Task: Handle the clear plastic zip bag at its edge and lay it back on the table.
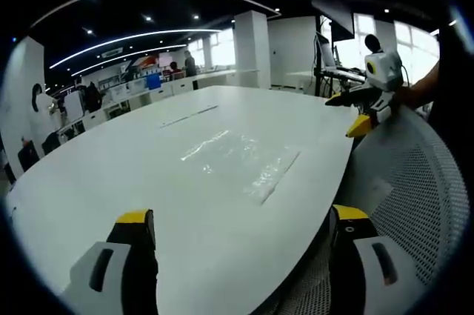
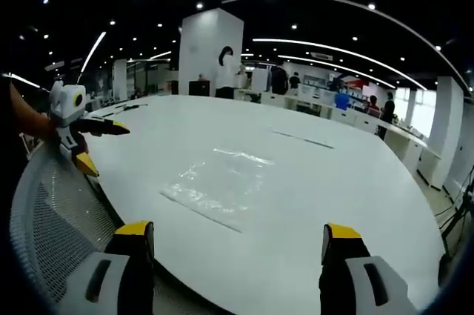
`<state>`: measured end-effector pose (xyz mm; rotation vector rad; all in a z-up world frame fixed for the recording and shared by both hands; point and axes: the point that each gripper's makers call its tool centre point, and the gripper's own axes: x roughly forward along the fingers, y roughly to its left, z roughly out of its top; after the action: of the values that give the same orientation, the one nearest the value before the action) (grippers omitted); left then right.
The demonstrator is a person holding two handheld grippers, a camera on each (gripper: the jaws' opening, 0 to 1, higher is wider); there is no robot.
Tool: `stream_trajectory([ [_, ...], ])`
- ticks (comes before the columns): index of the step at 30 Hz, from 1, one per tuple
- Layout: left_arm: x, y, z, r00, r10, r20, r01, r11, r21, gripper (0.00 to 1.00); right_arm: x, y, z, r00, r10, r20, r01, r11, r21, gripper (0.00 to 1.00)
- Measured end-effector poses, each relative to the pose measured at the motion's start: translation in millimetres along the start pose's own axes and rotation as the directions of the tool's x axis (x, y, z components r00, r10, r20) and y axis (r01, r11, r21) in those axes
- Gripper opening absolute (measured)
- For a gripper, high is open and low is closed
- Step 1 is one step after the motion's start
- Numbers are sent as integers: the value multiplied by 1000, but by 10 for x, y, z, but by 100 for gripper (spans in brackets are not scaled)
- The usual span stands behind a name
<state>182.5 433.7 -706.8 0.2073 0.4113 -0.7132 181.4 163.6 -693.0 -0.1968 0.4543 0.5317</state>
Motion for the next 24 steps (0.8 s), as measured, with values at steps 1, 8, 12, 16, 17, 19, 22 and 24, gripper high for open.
stream_trajectory([
  [1, 0, 2, -1, 1000, 1, -1, -1, 1000, -1, 97, 0, -2, -3, 1000, 0, 0, 0, 1000, 0, 94],
  [8, -3, 11, 0, 1000, 3, 2, -3, 1000, -4, 97, -2, -9, -5, 1000, -1, 0, 1, 1000, -1, 95],
  [12, -5, 20, -1, 1000, 6, 3, -6, 1000, -4, 97, -2, -11, -8, 1000, -1, 1, 1, 1000, -1, 95],
  [16, -7, 27, -4, 1000, 7, 3, -7, 1000, -5, 97, -1, -21, -17, 1000, -2, 0, 2, 1000, -2, 94],
  [17, -7, 26, -3, 1000, 7, 4, -7, 1000, -5, 97, -1, -22, -18, 1000, -3, 0, 3, 1000, -2, 94],
  [19, -7, 33, -16, 1000, 5, 2, -5, 1000, -6, 97, -1, -27, -17, 1000, -5, 2, 5, 1000, -1, 94],
  [22, -7, 37, -19, 1000, 5, 3, -5, 1000, -7, 97, -3, -27, -15, 1000, -7, 1, 7, 1000, -2, 95],
  [24, -7, 34, -14, 1000, 5, 3, -5, 1000, -7, 97, -5, -28, -14, 1000, -8, 1, 8, 1000, -2, 94],
])
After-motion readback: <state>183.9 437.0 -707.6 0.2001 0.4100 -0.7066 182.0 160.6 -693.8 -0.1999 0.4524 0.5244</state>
